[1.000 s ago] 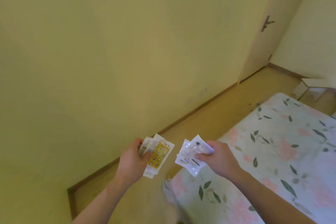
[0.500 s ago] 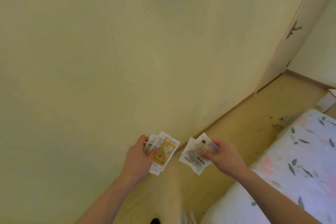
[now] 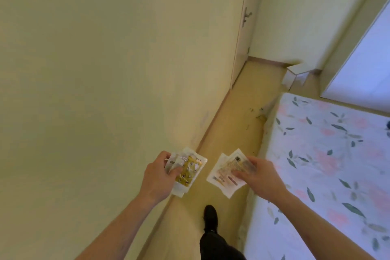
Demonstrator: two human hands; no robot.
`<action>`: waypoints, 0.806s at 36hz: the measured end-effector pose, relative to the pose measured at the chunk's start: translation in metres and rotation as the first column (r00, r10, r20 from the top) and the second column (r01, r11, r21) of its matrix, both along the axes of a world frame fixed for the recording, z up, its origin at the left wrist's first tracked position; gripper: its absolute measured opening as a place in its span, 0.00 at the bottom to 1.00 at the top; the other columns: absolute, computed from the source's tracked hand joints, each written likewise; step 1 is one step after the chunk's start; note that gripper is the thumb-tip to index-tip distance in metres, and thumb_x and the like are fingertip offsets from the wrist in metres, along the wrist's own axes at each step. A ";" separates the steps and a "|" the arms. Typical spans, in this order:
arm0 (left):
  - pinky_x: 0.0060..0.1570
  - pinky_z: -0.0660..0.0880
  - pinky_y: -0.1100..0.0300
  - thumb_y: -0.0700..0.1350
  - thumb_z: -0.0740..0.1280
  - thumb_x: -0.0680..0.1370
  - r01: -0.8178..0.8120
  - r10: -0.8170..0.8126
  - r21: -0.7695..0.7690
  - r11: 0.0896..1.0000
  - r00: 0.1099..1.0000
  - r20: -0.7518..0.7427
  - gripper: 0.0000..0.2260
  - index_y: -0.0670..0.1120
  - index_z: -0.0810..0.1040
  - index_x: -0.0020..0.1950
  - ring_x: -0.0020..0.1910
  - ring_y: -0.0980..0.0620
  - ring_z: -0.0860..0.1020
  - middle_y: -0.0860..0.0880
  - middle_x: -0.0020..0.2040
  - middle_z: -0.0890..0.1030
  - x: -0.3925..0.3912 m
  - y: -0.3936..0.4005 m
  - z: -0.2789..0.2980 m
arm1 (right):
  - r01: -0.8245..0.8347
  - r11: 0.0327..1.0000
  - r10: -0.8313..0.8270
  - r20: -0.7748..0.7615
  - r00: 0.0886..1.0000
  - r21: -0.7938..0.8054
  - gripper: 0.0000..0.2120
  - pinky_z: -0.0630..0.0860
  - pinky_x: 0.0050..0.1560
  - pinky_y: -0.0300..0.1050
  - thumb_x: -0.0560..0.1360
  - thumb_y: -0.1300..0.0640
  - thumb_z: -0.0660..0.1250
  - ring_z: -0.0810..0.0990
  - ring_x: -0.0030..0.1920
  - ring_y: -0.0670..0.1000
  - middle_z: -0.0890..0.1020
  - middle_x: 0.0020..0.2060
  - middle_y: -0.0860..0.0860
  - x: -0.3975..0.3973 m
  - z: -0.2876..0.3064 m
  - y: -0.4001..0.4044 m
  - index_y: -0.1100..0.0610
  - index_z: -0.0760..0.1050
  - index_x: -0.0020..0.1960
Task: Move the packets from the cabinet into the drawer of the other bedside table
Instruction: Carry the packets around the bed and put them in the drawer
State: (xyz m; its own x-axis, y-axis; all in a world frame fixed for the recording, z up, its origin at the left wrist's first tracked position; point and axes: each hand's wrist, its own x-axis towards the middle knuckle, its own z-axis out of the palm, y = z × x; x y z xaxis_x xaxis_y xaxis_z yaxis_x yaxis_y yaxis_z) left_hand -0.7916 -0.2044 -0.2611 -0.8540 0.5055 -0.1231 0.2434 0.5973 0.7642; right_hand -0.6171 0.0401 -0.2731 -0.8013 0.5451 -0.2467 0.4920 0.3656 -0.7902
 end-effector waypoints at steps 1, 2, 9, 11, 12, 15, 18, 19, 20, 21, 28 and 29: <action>0.30 0.69 0.69 0.46 0.73 0.76 0.010 -0.010 0.000 1.000 1.000 0.002 0.08 0.53 0.74 0.48 0.32 0.64 0.78 0.56 0.38 0.82 -0.007 0.010 0.000 | 0.019 1.000 -0.019 0.004 1.000 -0.003 0.08 0.84 0.52 0.49 0.73 0.51 0.77 0.85 0.46 0.40 0.87 0.44 0.39 -0.005 -0.002 0.008 0.48 0.84 0.52; 0.32 0.72 0.67 0.46 0.74 0.76 0.026 -0.026 -0.001 1.000 1.000 -0.002 0.08 0.53 0.74 0.48 0.33 0.63 0.79 0.56 0.39 0.83 -0.020 0.028 -0.003 | 0.041 0.999 -0.041 0.006 0.999 -0.010 0.08 0.84 0.51 0.49 0.73 0.51 0.77 0.85 0.46 0.40 0.87 0.43 0.39 -0.013 -0.005 0.022 0.48 0.84 0.51; 0.40 0.80 0.52 0.48 0.75 0.75 0.093 -0.093 -0.009 0.996 0.996 0.010 0.09 0.52 0.75 0.49 0.38 0.55 0.83 0.55 0.40 0.84 -0.095 0.156 -0.006 | 0.124 0.990 -0.124 -0.006 0.992 -0.062 0.07 0.84 0.49 0.47 0.74 0.50 0.76 0.85 0.44 0.38 0.87 0.43 0.39 -0.070 -0.017 0.112 0.46 0.84 0.51; 0.40 0.80 0.53 0.47 0.75 0.75 0.107 -0.107 -0.011 0.994 0.994 0.014 0.09 0.52 0.75 0.49 0.38 0.56 0.83 0.54 0.41 0.84 -0.114 0.195 -0.001 | 0.139 0.988 -0.139 -0.003 0.990 -0.073 0.06 0.85 0.49 0.47 0.74 0.50 0.75 0.86 0.44 0.39 0.87 0.43 0.39 -0.081 -0.014 0.145 0.45 0.83 0.51; 0.38 0.79 0.55 0.47 0.75 0.75 0.114 -0.114 -0.007 0.993 0.993 0.015 0.09 0.53 0.75 0.49 0.37 0.56 0.82 0.54 0.40 0.84 -0.122 0.214 0.001 | 0.145 0.987 -0.146 -0.003 0.989 -0.073 0.05 0.85 0.49 0.47 0.74 0.51 0.75 0.86 0.44 0.40 0.87 0.42 0.39 -0.086 -0.012 0.162 0.46 0.84 0.50; 0.35 0.77 0.59 0.46 0.75 0.75 0.136 -0.136 0.001 0.991 0.991 0.015 0.09 0.53 0.75 0.48 0.36 0.57 0.82 0.52 0.40 0.84 -0.147 0.264 0.007 | 0.177 0.983 -0.177 0.009 0.984 -0.057 0.02 0.84 0.48 0.45 0.75 0.51 0.75 0.85 0.42 0.40 0.87 0.40 0.41 -0.101 -0.004 0.209 0.46 0.82 0.47; 0.34 0.77 0.59 0.45 0.75 0.75 0.153 -0.154 0.014 0.988 0.988 0.023 0.09 0.53 0.75 0.48 0.35 0.55 0.82 0.51 0.39 0.84 -0.168 0.309 0.011 | 0.228 0.973 -0.228 0.019 0.974 -0.033 0.04 0.81 0.46 0.38 0.75 0.50 0.75 0.84 0.42 0.38 0.86 0.42 0.40 -0.112 0.005 0.253 0.44 0.80 0.45; 0.33 0.76 0.59 0.45 0.75 0.75 0.161 -0.162 0.026 0.987 0.986 0.025 0.09 0.52 0.75 0.48 0.35 0.56 0.82 0.51 0.38 0.84 -0.174 0.325 0.013 | 0.243 0.970 -0.243 0.014 0.970 -0.021 0.03 0.80 0.44 0.36 0.75 0.49 0.75 0.83 0.42 0.37 0.86 0.43 0.40 -0.115 0.007 0.268 0.45 0.81 0.47; 0.33 0.76 0.59 0.45 0.75 0.76 0.170 -0.171 0.036 0.985 0.985 0.027 0.09 0.52 0.75 0.48 0.34 0.56 0.81 0.51 0.38 0.84 -0.181 0.341 0.014 | 0.254 0.967 -0.254 0.008 0.967 -0.012 0.04 0.78 0.41 0.33 0.75 0.49 0.74 0.83 0.40 0.36 0.85 0.42 0.39 -0.119 0.010 0.282 0.45 0.81 0.49; 0.33 0.76 0.59 0.45 0.75 0.76 0.180 -0.182 0.042 0.983 0.983 0.032 0.08 0.52 0.76 0.48 0.34 0.56 0.81 0.51 0.38 0.84 -0.188 0.358 0.014 | 0.268 0.963 -0.268 -0.002 0.963 -0.010 0.04 0.75 0.38 0.30 0.75 0.49 0.74 0.82 0.38 0.34 0.85 0.41 0.38 -0.123 0.013 0.295 0.45 0.81 0.50; 0.36 0.80 0.52 0.45 0.73 0.76 0.278 -0.283 0.072 0.958 0.957 0.065 0.07 0.52 0.76 0.49 0.36 0.52 0.83 0.50 0.39 0.84 -0.239 0.473 0.010 | 0.373 0.928 -0.374 -0.007 0.928 -0.017 0.04 0.69 0.27 0.28 0.75 0.49 0.74 0.78 0.27 0.33 0.84 0.36 0.41 -0.157 0.016 0.388 0.47 0.82 0.48; 0.36 0.80 0.52 0.45 0.73 0.76 0.291 -0.296 0.077 0.953 0.953 0.064 0.07 0.52 0.76 0.49 0.36 0.53 0.83 0.50 0.39 0.84 -0.247 0.490 0.010 | 0.382 0.924 -0.382 -0.005 0.924 -0.011 0.03 0.69 0.27 0.28 0.75 0.49 0.74 0.78 0.28 0.33 0.84 0.36 0.41 -0.164 0.016 0.402 0.47 0.82 0.48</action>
State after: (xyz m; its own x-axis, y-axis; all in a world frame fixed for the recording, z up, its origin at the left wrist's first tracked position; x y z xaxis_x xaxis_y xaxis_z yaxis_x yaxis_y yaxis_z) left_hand -1.0390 0.2852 -0.2516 -0.6561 0.7419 -0.1382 0.3420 0.4556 0.8219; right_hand -0.7813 0.4425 -0.2567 -0.5345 0.8078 -0.2485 0.5873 0.1436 -0.7965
